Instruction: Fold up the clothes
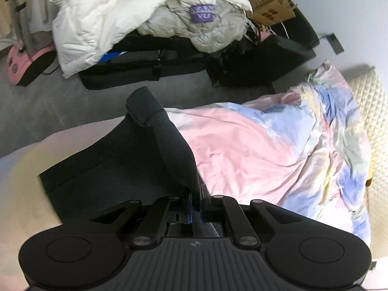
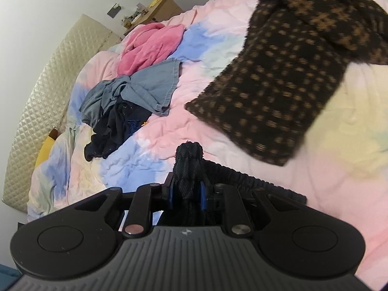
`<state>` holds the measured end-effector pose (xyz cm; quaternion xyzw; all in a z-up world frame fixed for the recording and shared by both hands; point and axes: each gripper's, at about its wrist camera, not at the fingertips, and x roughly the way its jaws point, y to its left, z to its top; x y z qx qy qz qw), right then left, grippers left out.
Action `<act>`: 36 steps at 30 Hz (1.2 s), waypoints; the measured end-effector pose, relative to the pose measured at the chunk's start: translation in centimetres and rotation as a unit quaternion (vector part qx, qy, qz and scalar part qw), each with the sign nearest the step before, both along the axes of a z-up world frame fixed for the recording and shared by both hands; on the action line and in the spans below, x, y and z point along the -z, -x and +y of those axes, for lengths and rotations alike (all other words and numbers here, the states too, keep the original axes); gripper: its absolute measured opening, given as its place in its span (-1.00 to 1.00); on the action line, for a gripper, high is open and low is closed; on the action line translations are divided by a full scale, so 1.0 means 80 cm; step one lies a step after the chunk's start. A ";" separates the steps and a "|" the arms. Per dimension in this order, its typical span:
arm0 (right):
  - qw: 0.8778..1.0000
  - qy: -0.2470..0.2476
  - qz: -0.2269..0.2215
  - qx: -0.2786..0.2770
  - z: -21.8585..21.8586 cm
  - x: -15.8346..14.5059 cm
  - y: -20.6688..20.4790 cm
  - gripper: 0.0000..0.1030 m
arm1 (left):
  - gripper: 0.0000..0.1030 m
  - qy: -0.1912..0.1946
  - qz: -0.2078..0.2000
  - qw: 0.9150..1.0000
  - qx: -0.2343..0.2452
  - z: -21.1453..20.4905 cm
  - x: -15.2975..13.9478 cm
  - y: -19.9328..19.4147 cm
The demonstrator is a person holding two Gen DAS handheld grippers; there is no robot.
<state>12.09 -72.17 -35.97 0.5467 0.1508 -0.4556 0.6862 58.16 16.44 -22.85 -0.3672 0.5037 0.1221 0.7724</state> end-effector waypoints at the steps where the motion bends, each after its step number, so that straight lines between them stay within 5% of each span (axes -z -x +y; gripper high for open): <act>1: 1.000 -0.001 0.002 -0.001 -0.005 0.004 -0.008 -0.61 | -0.90 -0.003 0.004 1.000 0.004 -0.005 0.005 -0.011; 10: 0.999 -0.011 0.050 -0.017 -0.042 0.048 -0.074 -0.61 | -0.90 -0.039 0.038 0.997 0.054 -0.062 0.058 -0.111; 16: 0.996 -0.019 0.081 -0.039 -0.060 0.072 -0.101 -0.55 | -0.87 -0.064 0.049 0.994 0.079 -0.094 0.090 -0.131; 27: 0.982 0.027 0.130 -0.136 -0.040 0.042 -0.123 0.12 | -0.32 -0.051 -0.015 0.992 0.118 -0.090 0.070 -0.066; 36: 0.972 0.071 0.130 -0.183 0.037 -0.016 -0.084 0.15 | -0.23 -0.048 -0.009 0.981 0.188 -0.129 0.049 0.030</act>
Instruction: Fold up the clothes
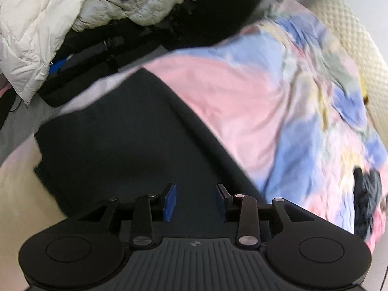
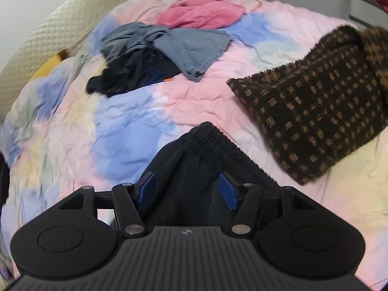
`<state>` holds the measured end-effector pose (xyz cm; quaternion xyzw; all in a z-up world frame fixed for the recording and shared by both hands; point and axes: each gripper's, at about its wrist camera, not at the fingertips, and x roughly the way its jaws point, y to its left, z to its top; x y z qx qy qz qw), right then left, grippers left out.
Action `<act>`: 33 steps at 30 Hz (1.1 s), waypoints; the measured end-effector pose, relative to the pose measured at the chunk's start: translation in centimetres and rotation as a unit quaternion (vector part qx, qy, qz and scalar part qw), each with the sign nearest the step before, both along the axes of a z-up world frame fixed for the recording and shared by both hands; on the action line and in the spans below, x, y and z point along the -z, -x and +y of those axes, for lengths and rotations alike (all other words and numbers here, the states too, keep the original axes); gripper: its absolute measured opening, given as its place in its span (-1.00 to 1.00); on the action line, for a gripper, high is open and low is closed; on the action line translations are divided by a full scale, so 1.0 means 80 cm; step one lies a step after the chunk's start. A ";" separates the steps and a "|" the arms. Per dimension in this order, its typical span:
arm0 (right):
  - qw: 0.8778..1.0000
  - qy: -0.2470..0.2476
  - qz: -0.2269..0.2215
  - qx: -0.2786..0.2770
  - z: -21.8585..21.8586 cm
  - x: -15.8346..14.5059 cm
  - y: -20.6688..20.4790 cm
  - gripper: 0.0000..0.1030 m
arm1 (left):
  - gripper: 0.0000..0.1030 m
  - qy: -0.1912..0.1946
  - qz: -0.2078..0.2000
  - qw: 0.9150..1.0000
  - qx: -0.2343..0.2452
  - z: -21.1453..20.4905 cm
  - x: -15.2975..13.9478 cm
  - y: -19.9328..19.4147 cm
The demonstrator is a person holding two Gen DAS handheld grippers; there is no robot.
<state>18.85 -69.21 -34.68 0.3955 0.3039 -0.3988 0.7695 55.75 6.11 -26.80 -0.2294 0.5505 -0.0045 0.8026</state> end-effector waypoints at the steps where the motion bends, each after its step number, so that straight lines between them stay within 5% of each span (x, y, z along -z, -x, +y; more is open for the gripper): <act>1: 1.000 0.005 -0.001 -0.008 0.013 -0.008 0.005 0.15 | -0.21 0.001 0.000 1.000 0.010 -0.006 -0.003 0.013; 10: 0.998 0.013 -0.024 -0.053 0.117 -0.057 0.066 0.17 | 0.00 0.002 -0.002 0.991 0.131 -0.060 -0.008 0.115; 18: 0.999 -0.003 -0.049 -0.013 0.189 -0.062 0.140 0.33 | 0.01 0.001 0.011 0.974 0.227 -0.121 0.022 0.169; 24: 0.996 -0.043 -0.074 0.005 0.176 -0.029 0.186 0.38 | 0.01 -0.009 0.016 0.967 0.253 -0.183 0.031 0.207; 31: 0.987 -0.097 -0.125 0.028 0.104 0.039 0.212 0.42 | 0.01 -0.031 0.009 0.971 0.238 -0.253 0.004 0.246; 33: 0.985 -0.103 -0.133 0.032 0.081 0.062 0.213 0.28 | 0.01 -0.040 0.002 0.972 0.230 -0.272 -0.005 0.256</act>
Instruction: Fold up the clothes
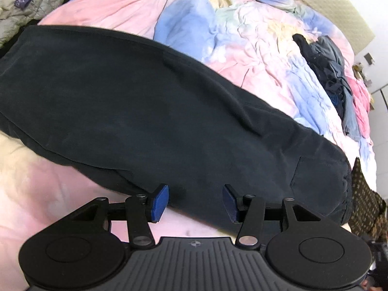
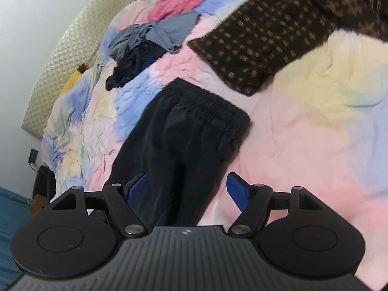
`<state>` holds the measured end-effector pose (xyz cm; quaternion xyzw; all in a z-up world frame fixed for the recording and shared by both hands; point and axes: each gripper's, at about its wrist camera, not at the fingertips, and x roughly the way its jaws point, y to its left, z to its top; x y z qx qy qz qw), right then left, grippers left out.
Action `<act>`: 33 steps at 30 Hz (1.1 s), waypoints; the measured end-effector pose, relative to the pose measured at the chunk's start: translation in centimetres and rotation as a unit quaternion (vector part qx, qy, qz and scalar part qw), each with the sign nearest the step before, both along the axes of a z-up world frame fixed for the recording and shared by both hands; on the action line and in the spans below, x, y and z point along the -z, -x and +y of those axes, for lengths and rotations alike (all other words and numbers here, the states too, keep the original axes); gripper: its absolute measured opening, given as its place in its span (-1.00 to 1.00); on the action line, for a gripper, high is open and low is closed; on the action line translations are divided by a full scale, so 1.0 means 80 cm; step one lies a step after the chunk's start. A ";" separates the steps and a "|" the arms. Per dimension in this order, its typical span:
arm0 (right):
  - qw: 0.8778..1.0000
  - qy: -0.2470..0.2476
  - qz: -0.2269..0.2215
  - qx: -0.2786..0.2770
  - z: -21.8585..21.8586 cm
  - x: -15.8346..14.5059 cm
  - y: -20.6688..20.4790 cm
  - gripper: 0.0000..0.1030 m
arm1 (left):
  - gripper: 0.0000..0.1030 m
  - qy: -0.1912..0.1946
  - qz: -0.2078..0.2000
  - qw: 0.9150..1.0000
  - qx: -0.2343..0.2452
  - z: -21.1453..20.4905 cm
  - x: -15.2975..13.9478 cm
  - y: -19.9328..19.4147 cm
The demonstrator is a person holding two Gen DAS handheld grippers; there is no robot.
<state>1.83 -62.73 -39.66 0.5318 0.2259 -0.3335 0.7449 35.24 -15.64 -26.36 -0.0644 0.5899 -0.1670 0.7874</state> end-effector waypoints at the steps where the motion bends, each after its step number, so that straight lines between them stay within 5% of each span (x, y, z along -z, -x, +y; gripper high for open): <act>1: 1.000 0.003 0.003 0.000 -0.011 0.011 -0.003 0.26 | 0.01 -0.003 -0.005 1.000 0.001 -0.009 -0.005 0.004; 6: 1.000 -0.023 -0.005 -0.001 -0.052 0.065 -0.021 0.26 | 0.01 -0.048 -0.040 0.998 0.029 -0.054 -0.026 0.028; 16: 0.993 -0.073 -0.072 0.064 -0.109 0.146 -0.035 0.24 | 0.02 -0.077 -0.033 0.996 0.040 -0.103 -0.018 0.044; 21: 0.984 -0.075 -0.158 0.047 -0.125 0.152 -0.035 0.27 | 0.02 -0.084 -0.029 0.995 0.036 -0.107 -0.015 0.044; 26: 0.987 -0.095 -0.121 0.041 -0.129 0.171 -0.039 0.40 | 0.01 -0.081 -0.027 0.996 0.023 -0.104 -0.015 0.041; 33: 0.981 -0.099 -0.162 0.045 -0.139 0.170 -0.056 0.57 | 0.01 -0.074 -0.025 0.997 0.015 -0.101 -0.013 0.040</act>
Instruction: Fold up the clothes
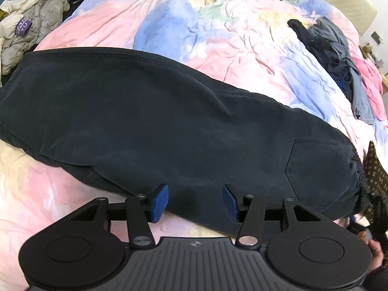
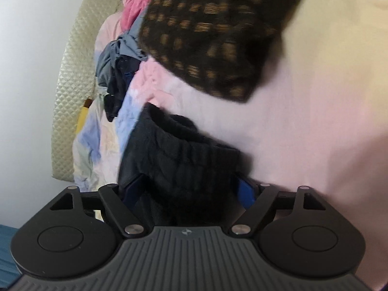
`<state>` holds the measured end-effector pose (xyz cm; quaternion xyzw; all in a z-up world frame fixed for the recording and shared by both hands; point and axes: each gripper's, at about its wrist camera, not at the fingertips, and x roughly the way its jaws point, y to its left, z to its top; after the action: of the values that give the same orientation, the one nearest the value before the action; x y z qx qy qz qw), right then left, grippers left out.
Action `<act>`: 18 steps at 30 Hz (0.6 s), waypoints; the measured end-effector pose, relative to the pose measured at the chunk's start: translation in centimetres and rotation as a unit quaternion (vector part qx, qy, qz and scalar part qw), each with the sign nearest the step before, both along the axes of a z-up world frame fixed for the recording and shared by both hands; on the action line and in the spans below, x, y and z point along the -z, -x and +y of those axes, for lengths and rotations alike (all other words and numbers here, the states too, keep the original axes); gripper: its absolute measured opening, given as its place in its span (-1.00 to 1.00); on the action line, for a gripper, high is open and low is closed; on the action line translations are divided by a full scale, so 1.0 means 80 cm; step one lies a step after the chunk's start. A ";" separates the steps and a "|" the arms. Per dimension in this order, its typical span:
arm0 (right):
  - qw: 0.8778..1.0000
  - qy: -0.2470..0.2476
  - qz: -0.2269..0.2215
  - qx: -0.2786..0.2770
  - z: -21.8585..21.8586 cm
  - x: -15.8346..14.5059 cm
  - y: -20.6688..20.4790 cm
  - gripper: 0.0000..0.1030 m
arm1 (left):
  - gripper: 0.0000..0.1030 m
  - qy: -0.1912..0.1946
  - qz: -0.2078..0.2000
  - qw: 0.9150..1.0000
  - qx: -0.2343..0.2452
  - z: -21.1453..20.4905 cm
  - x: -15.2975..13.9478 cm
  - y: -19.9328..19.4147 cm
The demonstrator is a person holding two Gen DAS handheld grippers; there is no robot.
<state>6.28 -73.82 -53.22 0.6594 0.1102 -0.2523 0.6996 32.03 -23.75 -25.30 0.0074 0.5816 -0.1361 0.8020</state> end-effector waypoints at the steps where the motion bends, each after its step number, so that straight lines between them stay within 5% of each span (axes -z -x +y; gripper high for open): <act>1: 1.000 0.010 -0.011 -0.001 -0.002 -0.006 -0.003 0.57 | 0.01 0.001 0.001 1.000 -0.002 0.001 0.000 0.000; 3: 0.999 0.027 -0.032 0.001 -0.006 -0.014 -0.005 0.56 | 0.01 0.003 0.002 1.000 -0.006 0.004 -0.001 0.001; 13: 0.997 0.003 0.079 -0.005 -0.002 -0.002 -0.045 0.44 | 0.01 0.005 -0.006 1.000 -0.021 0.026 -0.014 0.001; 18: 0.990 0.033 0.137 -0.009 0.009 -0.033 -0.050 -0.07 | 0.01 0.018 -0.009 0.999 -0.035 0.046 -0.018 0.000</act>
<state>10.32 -73.09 -50.58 0.5940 0.2024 -0.3378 0.7015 32.01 -20.08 -23.85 -0.0265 0.5719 -0.1184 0.8113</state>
